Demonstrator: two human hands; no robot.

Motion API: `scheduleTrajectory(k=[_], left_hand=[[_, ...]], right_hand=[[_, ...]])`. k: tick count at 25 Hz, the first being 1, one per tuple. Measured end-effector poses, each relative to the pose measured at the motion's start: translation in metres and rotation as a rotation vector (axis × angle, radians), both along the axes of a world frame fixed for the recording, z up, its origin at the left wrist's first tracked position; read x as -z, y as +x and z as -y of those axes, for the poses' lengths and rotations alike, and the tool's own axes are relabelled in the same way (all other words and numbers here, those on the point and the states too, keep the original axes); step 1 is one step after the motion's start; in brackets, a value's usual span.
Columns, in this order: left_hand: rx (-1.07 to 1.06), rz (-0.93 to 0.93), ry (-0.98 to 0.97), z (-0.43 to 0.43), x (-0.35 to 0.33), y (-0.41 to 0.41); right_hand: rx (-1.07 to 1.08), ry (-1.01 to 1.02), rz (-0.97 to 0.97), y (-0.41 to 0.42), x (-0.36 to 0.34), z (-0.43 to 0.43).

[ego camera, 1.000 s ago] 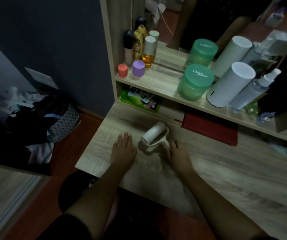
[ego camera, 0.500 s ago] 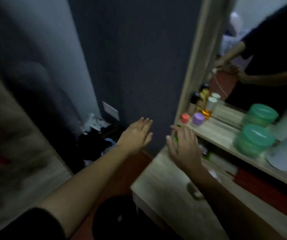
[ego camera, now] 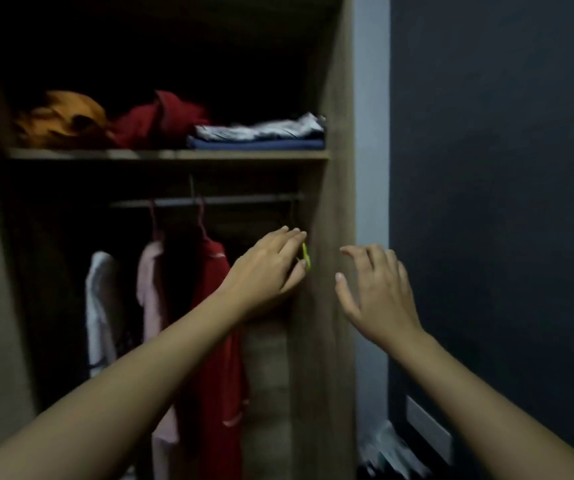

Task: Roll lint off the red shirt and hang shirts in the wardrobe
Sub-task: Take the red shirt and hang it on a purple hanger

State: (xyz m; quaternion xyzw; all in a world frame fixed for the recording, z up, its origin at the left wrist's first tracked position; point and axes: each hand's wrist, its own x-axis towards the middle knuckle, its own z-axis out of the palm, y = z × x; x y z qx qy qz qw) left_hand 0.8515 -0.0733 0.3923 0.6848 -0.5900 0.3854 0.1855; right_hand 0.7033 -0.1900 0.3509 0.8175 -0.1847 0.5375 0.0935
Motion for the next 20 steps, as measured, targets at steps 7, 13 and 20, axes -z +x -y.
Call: scheduleTrajectory(k=[7,13,20], left_hand=[[-0.114,0.202,-0.094,-0.090,-0.070,0.118],[-0.178,0.384,-0.279,-0.106,-0.133,0.177],[-0.400,0.016,-0.227,-0.070,-0.222,0.207]], right_hand=[[-0.082,-0.152,-0.024,0.124,-0.069,-0.052],[-0.026,-0.291,-0.050,0.187,-0.135,-0.042],[0.025,-0.193,-0.279,0.255,-0.216,0.010]])
